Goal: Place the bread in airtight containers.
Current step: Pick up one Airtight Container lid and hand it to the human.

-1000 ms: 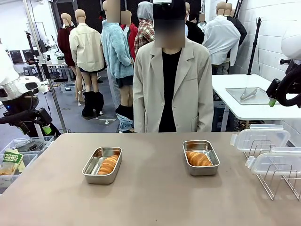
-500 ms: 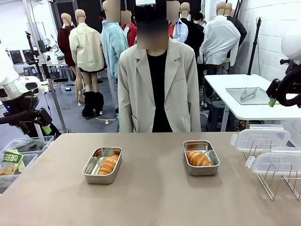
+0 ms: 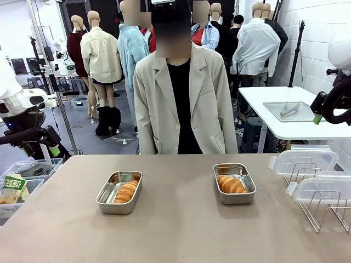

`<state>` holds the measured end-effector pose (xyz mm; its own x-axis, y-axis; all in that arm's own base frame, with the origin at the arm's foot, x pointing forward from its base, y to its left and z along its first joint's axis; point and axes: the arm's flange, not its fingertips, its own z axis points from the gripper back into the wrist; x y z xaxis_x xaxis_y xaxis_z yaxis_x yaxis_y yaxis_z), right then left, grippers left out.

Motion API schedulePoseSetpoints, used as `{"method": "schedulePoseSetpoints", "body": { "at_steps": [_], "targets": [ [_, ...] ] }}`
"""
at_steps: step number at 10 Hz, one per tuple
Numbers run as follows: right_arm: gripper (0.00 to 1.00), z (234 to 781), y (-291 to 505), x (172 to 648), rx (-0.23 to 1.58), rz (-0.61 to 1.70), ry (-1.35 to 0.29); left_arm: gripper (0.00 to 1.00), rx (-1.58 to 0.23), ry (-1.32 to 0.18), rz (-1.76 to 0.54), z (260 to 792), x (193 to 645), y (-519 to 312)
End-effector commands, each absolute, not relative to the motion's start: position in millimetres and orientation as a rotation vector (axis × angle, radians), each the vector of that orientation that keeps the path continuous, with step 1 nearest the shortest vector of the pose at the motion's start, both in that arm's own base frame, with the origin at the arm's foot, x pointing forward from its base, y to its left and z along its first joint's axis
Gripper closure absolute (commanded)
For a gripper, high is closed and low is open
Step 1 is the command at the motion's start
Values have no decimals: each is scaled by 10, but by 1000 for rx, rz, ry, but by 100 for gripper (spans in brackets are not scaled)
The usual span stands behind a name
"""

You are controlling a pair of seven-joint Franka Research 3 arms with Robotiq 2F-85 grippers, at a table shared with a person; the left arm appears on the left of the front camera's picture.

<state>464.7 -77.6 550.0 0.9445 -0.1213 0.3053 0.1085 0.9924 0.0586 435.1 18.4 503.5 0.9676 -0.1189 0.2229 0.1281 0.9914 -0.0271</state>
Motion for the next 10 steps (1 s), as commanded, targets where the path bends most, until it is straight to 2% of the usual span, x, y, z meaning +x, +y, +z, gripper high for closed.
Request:
{"method": "schedulePoseSetpoints", "body": {
  "at_steps": [1,3,4,7,10],
  "targets": [
    [0,5504,-760,4641,31,-127,-312,0,-45,-223,-123,5036,4359,203],
    [0,5500,-776,4647,41,-117,-314,0,-45,-223,-123,5036,4359,203],
    [0,5499,-734,4557,-1,-16,-324,0,-45,-223,-123,5036,4359,203],
    [0,5417,-596,4119,-105,542,-266,0,-45,-223,-123,5036,4359,203],
    [0,5163,-559,3896,-205,973,-43,0,-45,-223,-123,5036,4359,203]
  ]
}}
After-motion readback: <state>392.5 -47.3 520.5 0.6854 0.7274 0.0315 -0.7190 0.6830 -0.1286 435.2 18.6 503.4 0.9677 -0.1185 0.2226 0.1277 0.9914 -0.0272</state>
